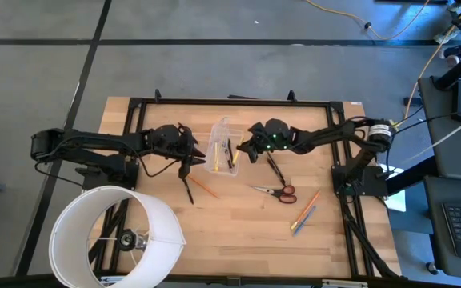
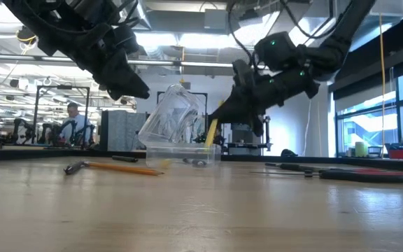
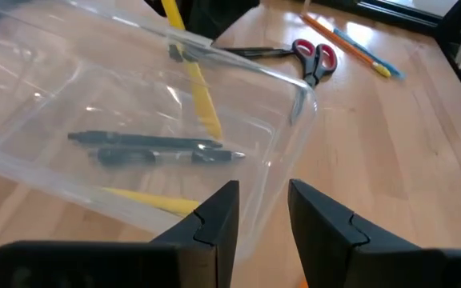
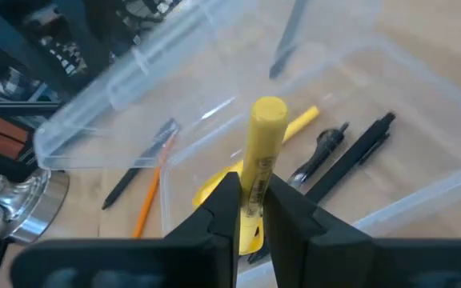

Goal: Pick & place school supplies into a supply box
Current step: Put the yellow pen into the transparent supply box

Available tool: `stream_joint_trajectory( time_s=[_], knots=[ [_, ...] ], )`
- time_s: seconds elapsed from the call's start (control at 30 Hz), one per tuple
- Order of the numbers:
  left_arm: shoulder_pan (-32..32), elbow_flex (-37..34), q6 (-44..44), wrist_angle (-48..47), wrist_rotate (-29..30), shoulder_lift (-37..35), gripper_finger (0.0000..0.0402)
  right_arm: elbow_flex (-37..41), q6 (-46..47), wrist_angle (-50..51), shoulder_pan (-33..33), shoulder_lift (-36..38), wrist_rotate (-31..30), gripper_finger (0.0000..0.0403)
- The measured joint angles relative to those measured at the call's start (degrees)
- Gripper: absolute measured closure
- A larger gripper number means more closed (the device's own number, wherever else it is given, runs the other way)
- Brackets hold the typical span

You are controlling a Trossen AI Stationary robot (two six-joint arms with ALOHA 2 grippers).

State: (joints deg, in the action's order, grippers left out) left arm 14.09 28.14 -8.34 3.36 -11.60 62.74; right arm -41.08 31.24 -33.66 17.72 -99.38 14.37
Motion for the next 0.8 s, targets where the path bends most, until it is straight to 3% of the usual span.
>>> stream_joint_trajectory(
  time_s=[0.8],
  knots=[
    [0.0,0.0,-1.4,-0.4,0.2,0.0,0.0304,-0.1,-1.7,-0.7,0.0,-3.8,-1.2,0.0333]
  ],
)
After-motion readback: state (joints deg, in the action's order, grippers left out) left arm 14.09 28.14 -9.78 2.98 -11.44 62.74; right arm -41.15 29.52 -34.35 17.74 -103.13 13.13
